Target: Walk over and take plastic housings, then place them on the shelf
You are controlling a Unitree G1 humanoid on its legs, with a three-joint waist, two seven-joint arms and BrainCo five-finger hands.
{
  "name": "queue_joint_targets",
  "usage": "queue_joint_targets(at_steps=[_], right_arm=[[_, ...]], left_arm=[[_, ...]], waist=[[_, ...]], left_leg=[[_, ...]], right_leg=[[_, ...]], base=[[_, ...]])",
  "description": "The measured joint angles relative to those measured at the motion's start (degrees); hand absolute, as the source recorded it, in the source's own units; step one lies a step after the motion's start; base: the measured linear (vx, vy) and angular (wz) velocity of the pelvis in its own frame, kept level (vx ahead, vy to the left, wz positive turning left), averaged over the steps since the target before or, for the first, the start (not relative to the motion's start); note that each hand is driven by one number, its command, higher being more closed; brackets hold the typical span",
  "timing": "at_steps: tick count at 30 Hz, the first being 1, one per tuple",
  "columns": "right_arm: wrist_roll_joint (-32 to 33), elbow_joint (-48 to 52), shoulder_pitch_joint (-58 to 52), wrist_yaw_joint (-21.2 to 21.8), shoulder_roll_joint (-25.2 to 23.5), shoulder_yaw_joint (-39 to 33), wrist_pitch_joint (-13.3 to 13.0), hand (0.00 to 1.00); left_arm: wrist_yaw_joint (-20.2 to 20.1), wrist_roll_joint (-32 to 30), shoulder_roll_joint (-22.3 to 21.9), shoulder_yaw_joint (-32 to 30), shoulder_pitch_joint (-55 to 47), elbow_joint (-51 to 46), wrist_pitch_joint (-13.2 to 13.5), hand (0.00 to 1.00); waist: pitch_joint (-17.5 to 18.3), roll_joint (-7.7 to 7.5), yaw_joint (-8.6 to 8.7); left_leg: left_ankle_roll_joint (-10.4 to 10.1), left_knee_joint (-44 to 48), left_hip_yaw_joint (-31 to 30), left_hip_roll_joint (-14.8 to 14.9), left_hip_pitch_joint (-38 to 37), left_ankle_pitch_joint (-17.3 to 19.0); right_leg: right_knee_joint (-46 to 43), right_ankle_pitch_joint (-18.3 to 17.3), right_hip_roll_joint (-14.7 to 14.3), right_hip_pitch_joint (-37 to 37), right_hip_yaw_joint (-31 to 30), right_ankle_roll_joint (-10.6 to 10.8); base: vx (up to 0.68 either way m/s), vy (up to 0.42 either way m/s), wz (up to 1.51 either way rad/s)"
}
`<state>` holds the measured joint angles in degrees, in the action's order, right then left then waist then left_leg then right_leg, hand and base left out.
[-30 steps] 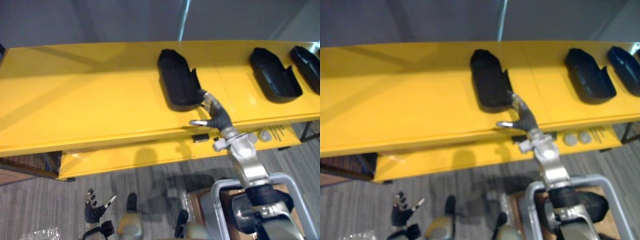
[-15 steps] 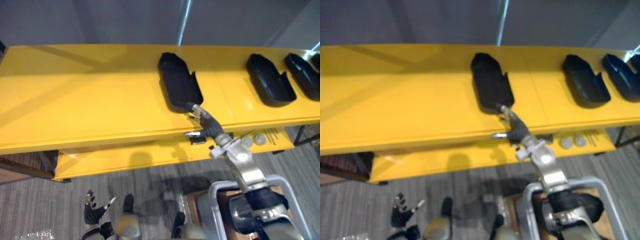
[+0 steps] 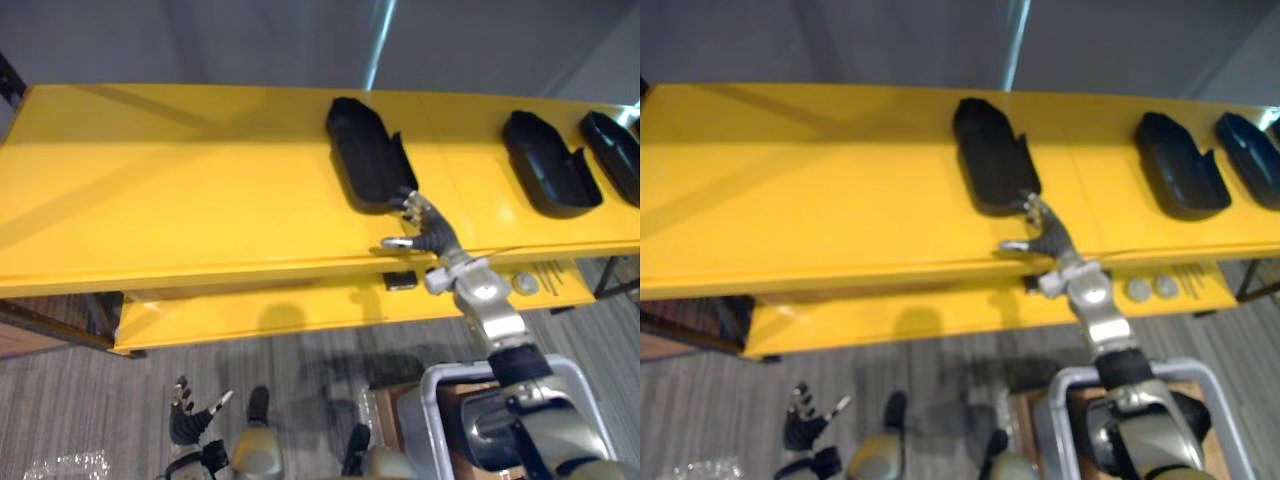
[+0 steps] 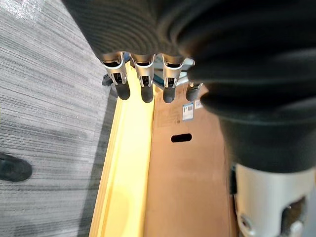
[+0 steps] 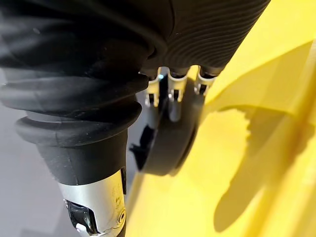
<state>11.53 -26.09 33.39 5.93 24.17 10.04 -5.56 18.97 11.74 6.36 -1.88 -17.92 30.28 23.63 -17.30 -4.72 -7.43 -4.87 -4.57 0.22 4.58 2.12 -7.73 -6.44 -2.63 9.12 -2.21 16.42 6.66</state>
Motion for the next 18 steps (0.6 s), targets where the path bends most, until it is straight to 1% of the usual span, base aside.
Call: queue_joint_targets(at_steps=[3,7,9,11,12,13,14,15,16,17,18], right_arm=[[0.04,-2.80,2.40,-0.23,0.10,0.00,-0.24,0.00],[0.99,-4.49,4.71,-0.25,0.59,-0.02,-0.38,0.00],[2.45,-4.49,5.66,1.66,0.61,-0.07,-0.49,0.00],[3.87,-4.46,5.81,6.48,0.62,0.00,-0.49,0.00],[4.53,-4.44,5.81,7.77,0.62,0.15,-0.49,0.00],[5.62,-3.77,5.60,10.33,0.62,0.35,-0.45,0.00],[6.24,-2.40,5.23,11.88,0.62,0.51,-0.44,0.00],[6.42,-1.13,4.88,12.29,0.62,0.58,-0.44,0.00],[7.44,2.26,3.81,12.60,0.62,0.65,-0.50,0.00],[7.36,3.74,3.29,12.19,0.62,0.65,-0.79,0.00],[7.34,6.59,2.04,10.04,0.62,0.63,-2.25,0.00]], left_arm=[[-0.02,1.45,0.02,-0.07,-0.03,-0.10,-0.01,0.00],[-0.18,1.76,-0.06,0.26,-0.03,-0.35,0.00,0.00],[-0.29,1.79,-0.06,0.34,-0.02,-0.44,0.00,0.00],[-0.36,1.78,-0.05,0.32,-0.02,-1.18,0.00,0.00],[-0.42,1.77,-0.05,0.33,-0.01,-1.29,0.00,0.00],[-0.44,1.77,-0.05,0.32,-0.01,-1.36,0.00,0.00],[-0.44,1.77,-0.05,0.31,-0.02,-1.36,0.00,0.00],[-0.46,1.76,-0.05,0.31,-0.02,-1.36,0.00,0.00],[-0.49,1.75,-0.05,0.31,-0.02,-1.36,0.00,0.00],[-0.50,1.72,-0.05,0.30,-0.02,-1.36,0.00,0.00],[-0.49,1.67,-0.05,0.31,-0.02,-1.38,0.00,0.00]], waist=[[0.02,1.04,-0.02],[-0.30,1.58,-0.43],[-0.47,1.86,-0.52],[-0.53,1.97,-0.75],[-0.54,1.97,-0.86],[-0.54,1.97,-0.92],[-0.54,1.97,-0.93],[-0.54,1.96,-0.94],[-0.54,1.96,-0.94],[-0.54,1.95,-0.94],[-0.54,1.94,-0.93]], left_leg=[[-0.02,0.00,-1.05,-0.01,0.07,-0.28],[-0.09,0.00,-1.20,0.14,0.03,-0.43],[-0.02,-0.01,-1.22,0.13,0.03,-0.47],[-0.02,-0.01,-1.21,0.13,0.03,-0.47],[-0.03,0.00,-1.21,0.13,0.04,-0.47],[-0.05,0.00,-1.20,0.13,0.04,-0.48],[-0.05,0.00,-1.18,0.13,0.04,-0.48],[-0.05,0.00,-1.17,0.13,0.04,-0.47],[-0.05,-0.01,-1.13,0.13,0.04,-0.47],[-0.05,-0.01,-1.12,0.13,0.05,-0.47],[-0.05,-0.01,-1.08,0.14,0.04,-0.48]], right_leg=[[-0.21,-0.17,-0.02,-0.34,0.78,-0.08],[-0.45,-0.34,-0.13,-0.42,0.94,-0.26],[-0.49,-0.38,-0.10,-0.40,0.94,-0.33],[-0.48,-0.39,-0.11,-0.39,0.95,-0.32],[-0.46,-0.39,-0.11,-0.39,0.94,-0.32],[-0.39,-0.35,-0.11,-0.39,0.91,-0.26],[-0.34,-0.28,-0.11,-0.39,0.89,-0.14],[-0.31,-0.28,-0.11,-0.39,0.89,-0.14],[-0.24,-0.26,-0.12,-0.40,0.87,-0.12],[-0.22,-0.26,-0.12,-0.40,0.87,-0.12],[-0.17,-0.26,-0.13,-0.39,0.84,-0.12]], base=[[-0.04,-0.020,0.12],[-0.02,-0.011,0.04],[0.00,0.000,0.00],[0.00,0.000,0.00],[0.00,0.000,0.00],[0.00,0.000,0.00],[0.00,0.000,0.00],[0.00,0.000,0.00],[0.00,0.000,0.00],[0.00,0.000,0.00],[0.00,0.000,0.00]])
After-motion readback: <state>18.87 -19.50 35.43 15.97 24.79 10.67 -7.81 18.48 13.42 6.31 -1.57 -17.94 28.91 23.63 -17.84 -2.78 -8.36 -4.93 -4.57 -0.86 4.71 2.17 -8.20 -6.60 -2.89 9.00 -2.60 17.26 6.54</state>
